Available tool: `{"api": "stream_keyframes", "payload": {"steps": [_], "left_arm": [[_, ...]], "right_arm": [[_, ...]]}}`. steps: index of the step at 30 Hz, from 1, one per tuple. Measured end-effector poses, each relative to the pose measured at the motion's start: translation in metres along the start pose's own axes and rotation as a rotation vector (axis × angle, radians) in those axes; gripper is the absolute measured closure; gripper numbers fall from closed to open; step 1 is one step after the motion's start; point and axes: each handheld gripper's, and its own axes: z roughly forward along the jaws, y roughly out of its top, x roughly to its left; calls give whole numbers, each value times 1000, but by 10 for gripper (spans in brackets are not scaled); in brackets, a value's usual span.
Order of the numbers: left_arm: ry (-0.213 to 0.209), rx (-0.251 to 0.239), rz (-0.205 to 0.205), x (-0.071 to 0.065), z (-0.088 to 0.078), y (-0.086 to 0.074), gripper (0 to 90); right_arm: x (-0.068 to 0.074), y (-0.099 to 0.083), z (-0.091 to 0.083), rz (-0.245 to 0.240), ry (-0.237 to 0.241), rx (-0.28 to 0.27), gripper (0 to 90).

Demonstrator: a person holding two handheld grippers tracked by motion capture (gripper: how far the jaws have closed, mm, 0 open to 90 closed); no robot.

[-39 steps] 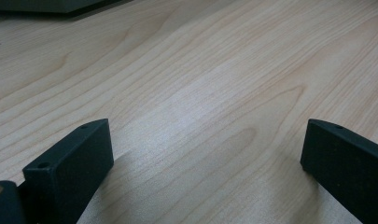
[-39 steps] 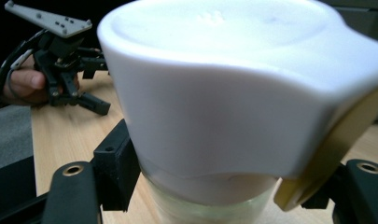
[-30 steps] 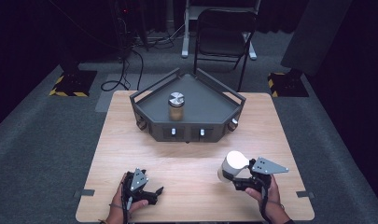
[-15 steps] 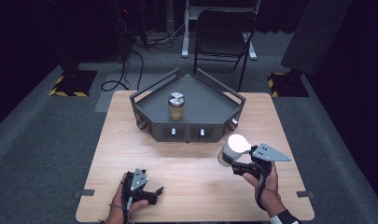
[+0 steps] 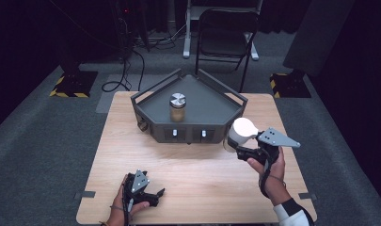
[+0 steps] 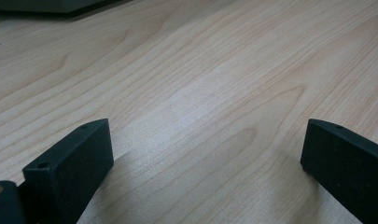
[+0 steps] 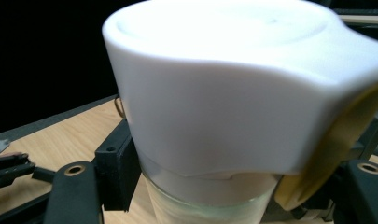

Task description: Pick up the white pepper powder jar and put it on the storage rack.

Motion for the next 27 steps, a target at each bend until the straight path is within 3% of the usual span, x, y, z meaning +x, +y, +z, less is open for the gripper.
{"api": "stream_keyframes", "payload": {"steps": [13,21,27], "left_arm": [[0,0,0,0,0,0,22],[0,0,0,0,0,0,22],[0,1,1,0,0,0,22]], "right_arm": [[-5,23,24,4,-8,-6,302],[-8,37,44,-1,-31,-16,302],[-11,52,63,-11,-60,6,302]]}}
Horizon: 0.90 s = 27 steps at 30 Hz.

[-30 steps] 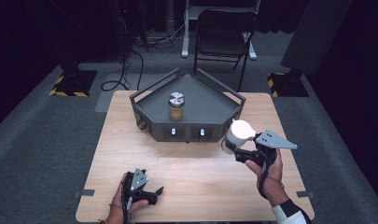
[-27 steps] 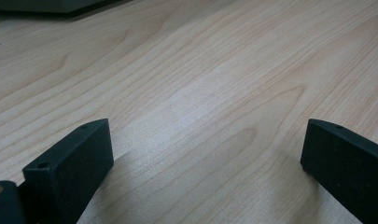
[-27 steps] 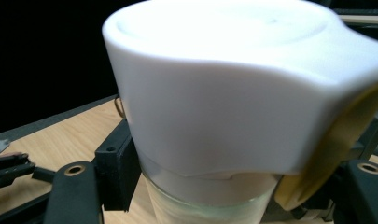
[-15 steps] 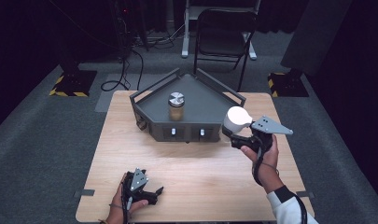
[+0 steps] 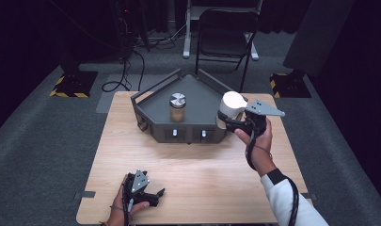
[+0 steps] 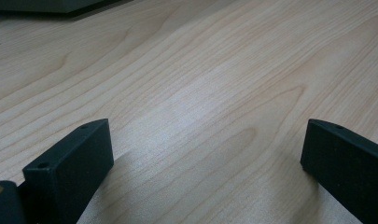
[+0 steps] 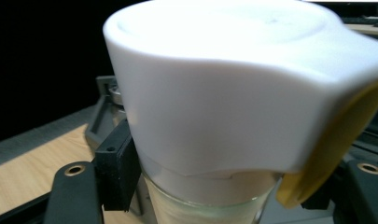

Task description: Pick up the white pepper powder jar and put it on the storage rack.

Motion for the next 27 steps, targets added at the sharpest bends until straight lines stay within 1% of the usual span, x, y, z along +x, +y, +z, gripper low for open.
{"api": "stream_keyframes", "payload": {"steps": [3,7,14,16,20,22,25,27], "left_arm": [[0,-1,0,0,0,0,22],[0,0,0,0,0,0,22],[1,-1,0,0,0,0,22],[0,0,0,0,0,0,22],[1,-1,1,0,0,0,22],[1,-1,0,0,0,0,22],[0,-1,0,0,0,0,22],[0,-1,1,0,0,0,22]], "right_arm": [[-3,3,7,15,2,-10,302],[-2,9,16,3,-4,-7,301],[-3,12,30,11,-15,7,302],[-3,12,32,12,-20,9,301],[-7,10,35,35,-31,6,301],[-8,11,38,30,-41,15,301],[-10,10,40,43,-49,16,301],[-10,9,42,42,-50,20,301]]}}
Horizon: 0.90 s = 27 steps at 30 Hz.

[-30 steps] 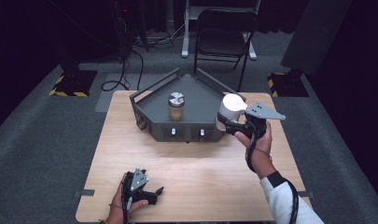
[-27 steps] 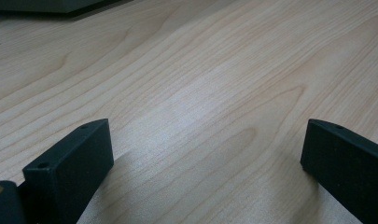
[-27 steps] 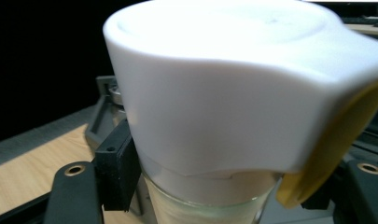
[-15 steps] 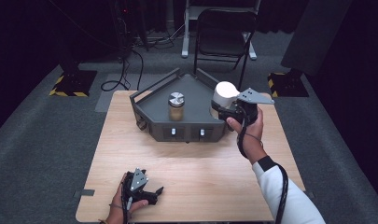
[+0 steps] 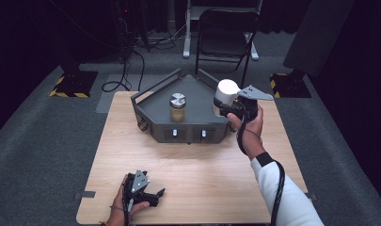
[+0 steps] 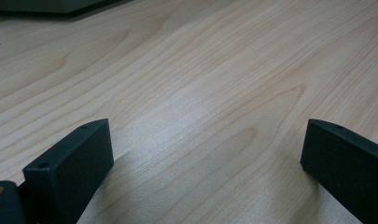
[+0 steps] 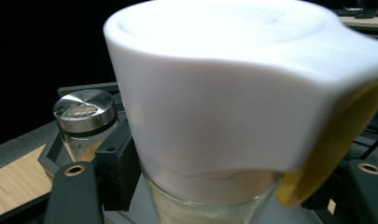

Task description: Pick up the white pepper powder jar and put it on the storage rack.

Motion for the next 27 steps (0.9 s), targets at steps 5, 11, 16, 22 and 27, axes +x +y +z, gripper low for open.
{"api": "stream_keyframes", "payload": {"steps": [5,11,16,22,27], "left_arm": [[0,-1,0,0,0,0,22],[1,0,1,0,0,0,22],[1,0,0,0,0,0,22],[1,0,0,0,0,0,22],[1,0,0,0,0,0,22]], "right_arm": [[0,-4,5,11,1,3,301],[-1,-9,10,23,0,10,301],[-1,-12,14,25,-1,14,301],[-2,-17,19,25,-3,31,301],[-3,-22,23,33,-10,37,301]]}}
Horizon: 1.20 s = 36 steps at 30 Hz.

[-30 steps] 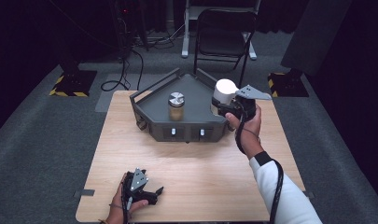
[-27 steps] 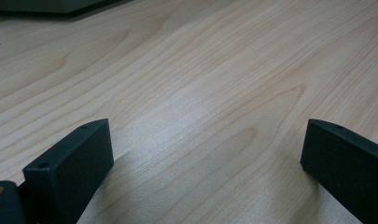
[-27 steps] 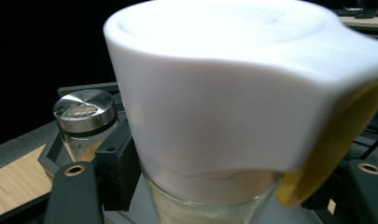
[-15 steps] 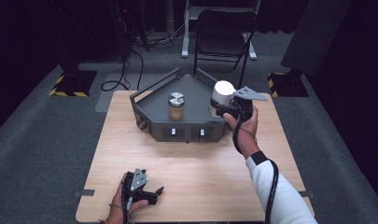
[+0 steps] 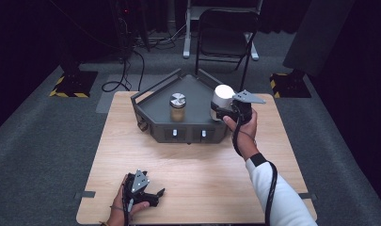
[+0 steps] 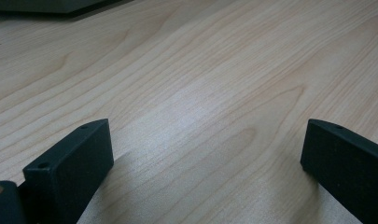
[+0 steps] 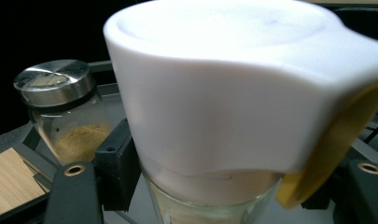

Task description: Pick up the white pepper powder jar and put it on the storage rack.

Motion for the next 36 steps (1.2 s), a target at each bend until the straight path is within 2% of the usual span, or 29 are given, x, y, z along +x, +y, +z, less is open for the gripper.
{"api": "stream_keyframes", "payload": {"steps": [16,31,36], "left_arm": [[-2,0,1,0,0,0,22],[-2,0,1,0,0,0,22],[-2,0,1,0,0,0,23]], "right_arm": [[2,-2,10,-4,-12,35,301],[2,-6,16,11,-25,50,300],[4,-9,18,1,-26,47,299]]}}
